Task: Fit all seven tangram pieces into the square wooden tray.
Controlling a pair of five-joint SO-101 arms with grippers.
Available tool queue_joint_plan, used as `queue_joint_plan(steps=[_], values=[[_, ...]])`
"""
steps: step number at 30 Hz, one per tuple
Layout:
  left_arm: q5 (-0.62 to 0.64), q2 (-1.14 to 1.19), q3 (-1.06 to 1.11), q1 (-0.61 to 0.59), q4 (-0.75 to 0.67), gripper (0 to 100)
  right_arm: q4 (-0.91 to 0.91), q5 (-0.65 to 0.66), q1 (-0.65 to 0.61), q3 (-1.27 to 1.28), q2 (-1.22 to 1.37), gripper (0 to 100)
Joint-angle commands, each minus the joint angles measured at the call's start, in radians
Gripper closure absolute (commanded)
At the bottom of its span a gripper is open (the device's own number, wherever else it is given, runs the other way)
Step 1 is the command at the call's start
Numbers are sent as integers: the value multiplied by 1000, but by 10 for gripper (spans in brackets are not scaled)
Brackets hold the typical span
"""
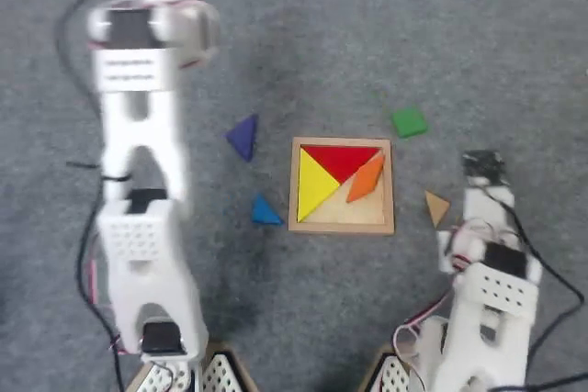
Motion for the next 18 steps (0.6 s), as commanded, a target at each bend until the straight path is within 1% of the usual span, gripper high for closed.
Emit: queue_joint_plan(steps=[1,4,7,9,13,18], values=[[-95,-241,226,-101,44,852,68,-94,-249,-153,-13,957],[-135,-382,495,-141,29,848,53,-146,-427,-203,-12,957],[-138,-532,762,-204,-86,813,-5,-187,-532,-233,-4,957],[-149,-635,946,-252,-192,794,-41,-209,-552,-255,44,957],[-195,-829,1337,-324,-362,776,-99,-209,-550,-322,246,957],[-219,-1005,1785,-348,-634,775,-185,-209,-550,-423,476,957]])
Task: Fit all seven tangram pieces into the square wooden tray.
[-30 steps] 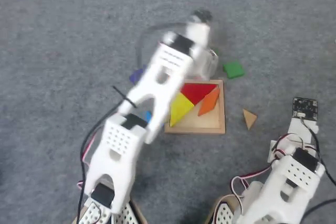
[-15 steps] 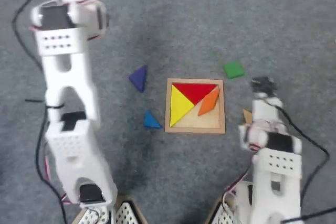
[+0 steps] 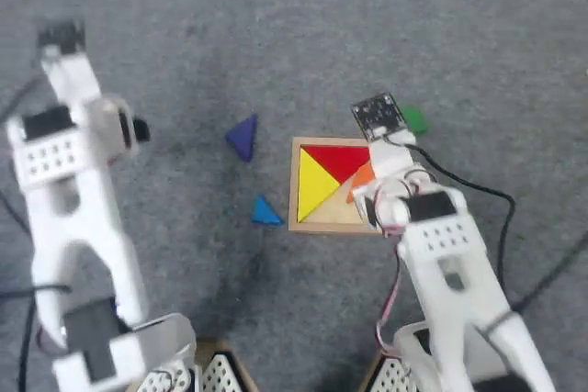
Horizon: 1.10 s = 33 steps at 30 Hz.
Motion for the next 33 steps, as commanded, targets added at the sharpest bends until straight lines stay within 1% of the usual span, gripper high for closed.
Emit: queue_joint_plan(steps=[1,4,8,14,22,26,30,33], values=[[-26,-196,392,-18,-252,775,-51,-12,-10,-114,145,957],[-71,-255,495,-18,-316,775,-68,-12,2,-147,243,957],[-78,-278,550,-14,-325,775,-133,-12,38,-160,323,958],[-80,-279,615,-12,-397,775,-197,-12,58,-172,383,959],[-80,-281,621,-12,-397,775,-194,-12,131,-324,556,961],[-80,-278,621,-12,-397,775,-194,-12,147,-390,610,961],[-80,-278,621,-12,-397,775,-194,3,147,-422,611,961],[-80,-278,621,-12,-399,775,-188,2,137,-407,555,961]])
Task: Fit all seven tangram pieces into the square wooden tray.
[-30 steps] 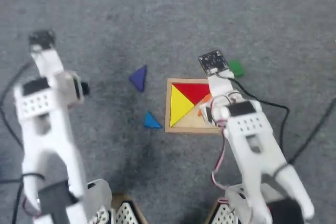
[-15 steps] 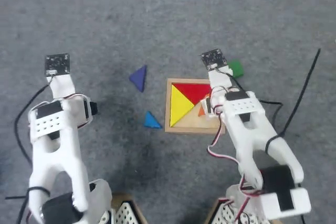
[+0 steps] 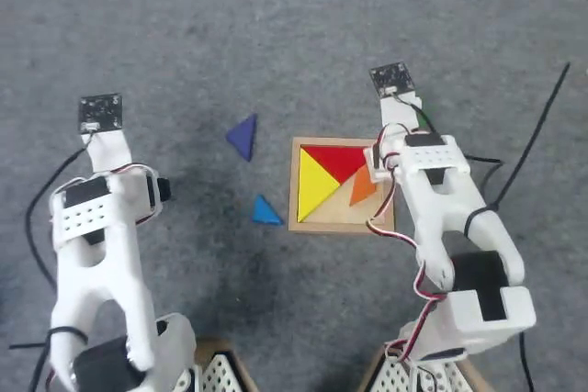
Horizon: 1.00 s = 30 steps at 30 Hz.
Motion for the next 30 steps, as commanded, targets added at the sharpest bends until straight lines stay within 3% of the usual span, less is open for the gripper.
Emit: queue_joint_plan(steps=[1,8,15,30], values=[[-8,-40,-8,0,-23,775,-2,3,-2,-26,-102,961],[-9,-40,-8,2,-23,775,1,2,-119,169,-317,961],[-9,-40,-8,2,-25,775,-1,2,-240,222,-272,961],[-9,-38,-8,2,-25,775,-12,12,-82,78,-65,961]])
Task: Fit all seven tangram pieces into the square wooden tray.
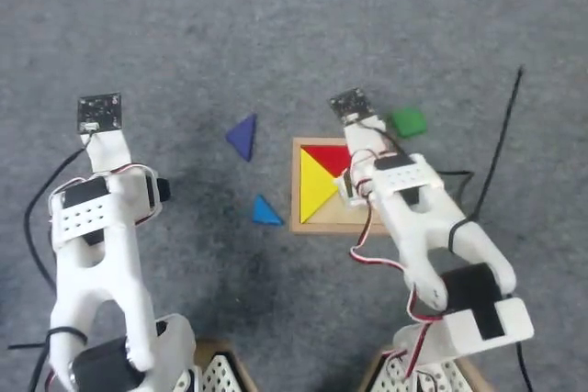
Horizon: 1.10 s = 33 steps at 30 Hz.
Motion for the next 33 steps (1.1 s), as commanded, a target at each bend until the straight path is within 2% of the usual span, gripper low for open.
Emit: queue_joint_plan(steps=[1,9,17,25,33], values=[[-9,-38,-8,2,-25,775,5,12,54,-69,-4,961],[-9,-38,-7,3,-25,775,2,0,12,-57,-153,961],[-9,-40,16,23,-49,776,4,-25,12,109,-315,961],[-9,-40,18,28,-49,776,-8,-25,64,94,-183,961],[-9,-41,18,28,-46,776,1,-25,102,-64,4,961]])
